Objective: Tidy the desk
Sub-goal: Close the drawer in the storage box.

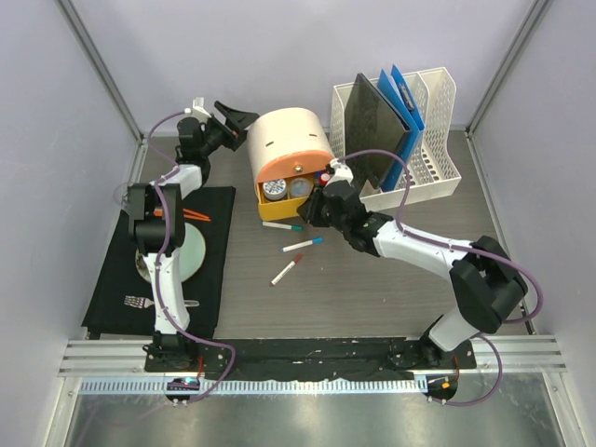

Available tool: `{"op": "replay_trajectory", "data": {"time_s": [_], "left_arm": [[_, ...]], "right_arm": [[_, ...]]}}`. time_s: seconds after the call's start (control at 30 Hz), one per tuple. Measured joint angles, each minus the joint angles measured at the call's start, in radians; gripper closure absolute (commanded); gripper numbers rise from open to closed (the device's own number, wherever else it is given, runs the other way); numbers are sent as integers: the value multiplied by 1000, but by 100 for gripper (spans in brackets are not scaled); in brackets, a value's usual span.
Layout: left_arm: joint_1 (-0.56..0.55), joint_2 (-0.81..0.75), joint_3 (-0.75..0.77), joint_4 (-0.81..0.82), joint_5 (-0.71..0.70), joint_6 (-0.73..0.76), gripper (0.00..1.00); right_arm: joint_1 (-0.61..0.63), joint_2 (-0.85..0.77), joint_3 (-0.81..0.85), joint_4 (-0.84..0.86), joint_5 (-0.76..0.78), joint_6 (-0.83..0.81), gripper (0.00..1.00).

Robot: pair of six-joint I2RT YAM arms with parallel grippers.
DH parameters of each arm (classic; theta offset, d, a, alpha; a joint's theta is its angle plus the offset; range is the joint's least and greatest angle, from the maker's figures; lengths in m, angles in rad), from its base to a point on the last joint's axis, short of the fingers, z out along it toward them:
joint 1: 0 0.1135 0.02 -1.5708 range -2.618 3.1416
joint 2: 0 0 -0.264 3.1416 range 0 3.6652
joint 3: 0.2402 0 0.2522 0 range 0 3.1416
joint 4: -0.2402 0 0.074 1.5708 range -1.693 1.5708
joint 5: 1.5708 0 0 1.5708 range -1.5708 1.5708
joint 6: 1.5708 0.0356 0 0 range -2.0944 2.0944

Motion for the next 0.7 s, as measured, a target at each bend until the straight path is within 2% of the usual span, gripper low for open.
{"op": "replay_trajectory", "data": {"time_s": [0.43, 0.7], "left_arm": [[0, 0, 1, 0, 5, -3, 3], [0, 0, 0, 0, 5, -5, 3]], "right_arm": [[-16, 92, 95, 3, 21, -68, 74], [-41, 130, 107, 61, 4, -93, 74]]}}
